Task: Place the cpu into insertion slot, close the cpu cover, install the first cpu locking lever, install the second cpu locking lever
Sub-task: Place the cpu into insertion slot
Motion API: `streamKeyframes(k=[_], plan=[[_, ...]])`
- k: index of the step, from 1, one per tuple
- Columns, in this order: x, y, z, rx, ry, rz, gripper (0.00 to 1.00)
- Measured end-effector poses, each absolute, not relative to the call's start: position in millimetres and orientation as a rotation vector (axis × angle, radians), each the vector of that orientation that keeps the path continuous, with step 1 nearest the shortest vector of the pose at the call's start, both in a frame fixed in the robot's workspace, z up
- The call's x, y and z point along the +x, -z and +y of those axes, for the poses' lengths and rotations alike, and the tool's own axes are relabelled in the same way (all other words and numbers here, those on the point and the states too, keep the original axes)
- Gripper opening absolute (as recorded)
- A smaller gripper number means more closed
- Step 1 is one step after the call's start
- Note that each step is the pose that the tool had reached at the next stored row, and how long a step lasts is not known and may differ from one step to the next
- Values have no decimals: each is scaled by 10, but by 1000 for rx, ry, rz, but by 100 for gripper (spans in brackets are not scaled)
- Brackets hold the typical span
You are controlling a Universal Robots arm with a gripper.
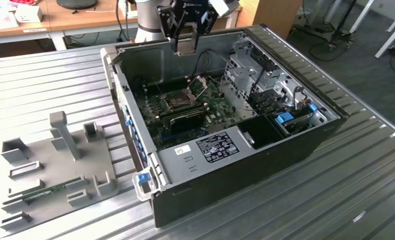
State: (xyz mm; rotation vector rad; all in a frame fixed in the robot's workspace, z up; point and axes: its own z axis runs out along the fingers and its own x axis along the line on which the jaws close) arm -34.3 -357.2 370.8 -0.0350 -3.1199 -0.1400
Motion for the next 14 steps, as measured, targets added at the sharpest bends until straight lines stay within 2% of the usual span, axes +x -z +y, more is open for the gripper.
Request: streamKeyframes(k=[14], plan=[[-343, -3689, -3572, -35, 143, -3120, 54]])
